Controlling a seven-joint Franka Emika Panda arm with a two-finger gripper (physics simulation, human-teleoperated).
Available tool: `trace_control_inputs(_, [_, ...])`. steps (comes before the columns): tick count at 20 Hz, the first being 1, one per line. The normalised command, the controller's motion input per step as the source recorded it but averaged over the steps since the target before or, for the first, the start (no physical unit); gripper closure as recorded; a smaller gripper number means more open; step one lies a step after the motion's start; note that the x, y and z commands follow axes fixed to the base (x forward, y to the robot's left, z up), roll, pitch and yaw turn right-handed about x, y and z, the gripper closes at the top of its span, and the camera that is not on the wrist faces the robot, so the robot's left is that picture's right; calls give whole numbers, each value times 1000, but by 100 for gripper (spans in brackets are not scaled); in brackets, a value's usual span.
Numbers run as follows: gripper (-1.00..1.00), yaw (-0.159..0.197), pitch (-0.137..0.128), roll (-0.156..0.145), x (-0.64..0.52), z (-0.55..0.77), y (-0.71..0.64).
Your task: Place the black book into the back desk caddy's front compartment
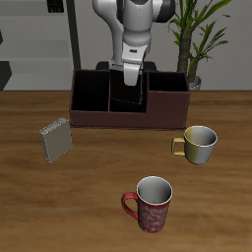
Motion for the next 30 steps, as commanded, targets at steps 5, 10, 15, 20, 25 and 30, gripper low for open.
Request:
trace_control_inputs(5, [100, -6, 11, -2, 42, -73, -50])
trace_control_inputs(10, [100, -22, 32, -7, 86, -204, -121])
trace_control_inputs(15, [100, -9, 51, 1, 24, -301, -53])
trace_control_inputs(20, [100, 4, 39, 9, 9, -178, 13])
trace_control_inputs(25, [100, -12, 24, -4, 86, -151, 35])
trace_control_inputs(30, [100, -25, 18, -4, 27, -51, 155])
